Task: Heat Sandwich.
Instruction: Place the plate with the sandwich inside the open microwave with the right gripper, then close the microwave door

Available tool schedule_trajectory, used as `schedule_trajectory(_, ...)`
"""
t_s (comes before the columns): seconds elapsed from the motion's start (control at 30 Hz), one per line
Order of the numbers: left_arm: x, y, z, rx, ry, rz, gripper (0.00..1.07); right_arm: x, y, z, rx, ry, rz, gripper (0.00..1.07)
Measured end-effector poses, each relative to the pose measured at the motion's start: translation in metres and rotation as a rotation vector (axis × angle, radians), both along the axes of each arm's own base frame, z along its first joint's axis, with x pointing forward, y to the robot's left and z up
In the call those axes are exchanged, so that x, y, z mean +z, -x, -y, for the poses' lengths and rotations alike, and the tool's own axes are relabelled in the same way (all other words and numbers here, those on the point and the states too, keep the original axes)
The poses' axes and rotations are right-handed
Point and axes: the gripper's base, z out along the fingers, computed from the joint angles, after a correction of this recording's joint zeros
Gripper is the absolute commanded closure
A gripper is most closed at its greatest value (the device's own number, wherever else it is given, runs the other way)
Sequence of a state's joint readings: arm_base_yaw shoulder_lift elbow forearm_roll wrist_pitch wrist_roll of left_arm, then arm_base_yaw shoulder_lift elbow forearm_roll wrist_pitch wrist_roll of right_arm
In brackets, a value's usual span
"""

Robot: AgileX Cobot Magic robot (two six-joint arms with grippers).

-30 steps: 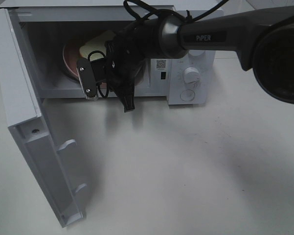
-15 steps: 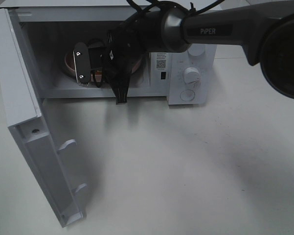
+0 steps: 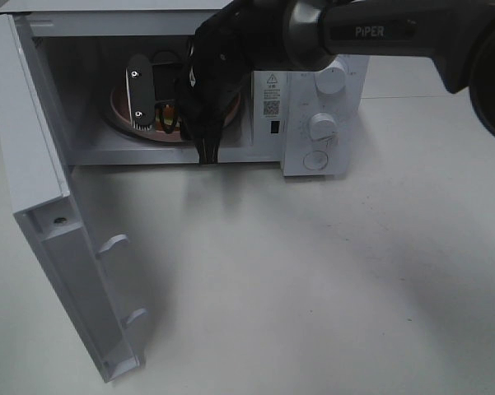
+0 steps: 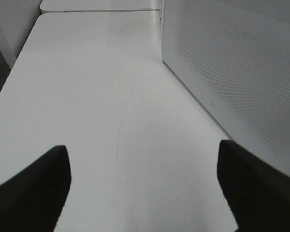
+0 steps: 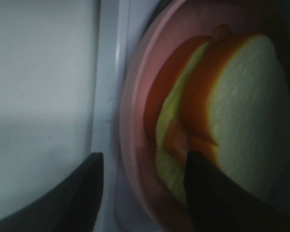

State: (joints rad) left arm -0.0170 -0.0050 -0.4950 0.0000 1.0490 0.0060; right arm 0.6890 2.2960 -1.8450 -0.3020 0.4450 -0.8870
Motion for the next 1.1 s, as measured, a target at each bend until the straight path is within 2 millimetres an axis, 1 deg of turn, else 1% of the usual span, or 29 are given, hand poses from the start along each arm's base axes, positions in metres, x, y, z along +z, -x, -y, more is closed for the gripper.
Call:
schedule_trajectory(0.1, 0.0, 0.0, 0.0, 0.0, 0.0, 0.0, 0.3, -0.003, 0.011, 0.005, 0.006, 0.023, -0.027, 0.55)
schedule_trajectory(0.13, 0.0, 0.0, 0.0, 0.0, 0.0, 0.0, 0.3, -0.003, 0.011, 0.005, 0.006, 0.023, -0.027, 0.55)
schedule_trajectory(0.2, 0.0, 0.0, 0.0, 0.0, 0.0, 0.0, 0.3, -0.001, 0.021, 0.009, 0.014, 0.038, -0.042, 0.55)
schedule_trajectory(0.3, 0.0, 0.0, 0.0, 0.0, 0.0, 0.0, 0.3, -0.001, 0.027, 0.012, 0.022, 0.054, -0.047, 0.56)
schedule_trajectory(0.4, 0.0, 0.0, 0.0, 0.0, 0.0, 0.0, 0.3, 0.001, 0.041, 0.016, 0.037, 0.076, -0.062, 0.56)
schedule_trajectory(0.43, 0.0, 0.0, 0.0, 0.0, 0.0, 0.0, 0.3, 0.001, 0.041, 0.016, 0.037, 0.076, -0.062, 0.56)
schedule_trajectory(0.47, 0.0, 0.0, 0.0, 0.0, 0.0, 0.0, 0.3, 0.004, 0.048, 0.019, 0.047, 0.086, -0.063, 0.56)
schedule_trajectory(0.57, 0.0, 0.0, 0.0, 0.0, 0.0, 0.0, 0.3, 0.009, 0.056, 0.022, 0.055, 0.096, -0.059, 0.56)
schedule_trajectory(0.6, 0.0, 0.0, 0.0, 0.0, 0.0, 0.0, 0.3, 0.009, 0.056, 0.022, 0.055, 0.096, -0.059, 0.56)
schedule_trajectory(0.63, 0.0, 0.0, 0.0, 0.0, 0.0, 0.0, 0.3, 0.014, 0.063, 0.024, 0.051, 0.093, -0.062, 0.56)
schedule_trajectory(0.7, 0.0, 0.0, 0.0, 0.0, 0.0, 0.0, 0.3, 0.019, 0.069, 0.026, 0.046, 0.092, -0.058, 0.56)
schedule_trajectory(0.77, 0.0, 0.0, 0.0, 0.0, 0.0, 0.0, 0.3, 0.02, 0.072, 0.028, 0.041, 0.092, -0.059, 0.56)
schedule_trajectory(0.9, 0.0, 0.0, 0.0, 0.0, 0.0, 0.0, 0.3, 0.03, 0.087, 0.041, -0.046, 0.047, -0.08, 0.56)
schedule_trajectory(0.93, 0.0, 0.0, 0.0, 0.0, 0.0, 0.0, 0.3, 0.03, 0.087, 0.041, -0.046, 0.047, -0.08, 0.56)
schedule_trajectory(1.03, 0.0, 0.0, 0.0, 0.0, 0.0, 0.0, 0.3, 0.038, 0.097, 0.051, -0.083, 0.026, -0.085, 0.56)
schedule_trajectory(1.07, 0.0, 0.0, 0.0, 0.0, 0.0, 0.0, 0.3, 0.043, 0.104, 0.058, -0.094, 0.022, -0.084, 0.56)
schedule_trajectory(1.1, 0.0, 0.0, 0.0, 0.0, 0.0, 0.0, 0.3, 0.043, 0.104, 0.058, -0.094, 0.022, -0.084, 0.56)
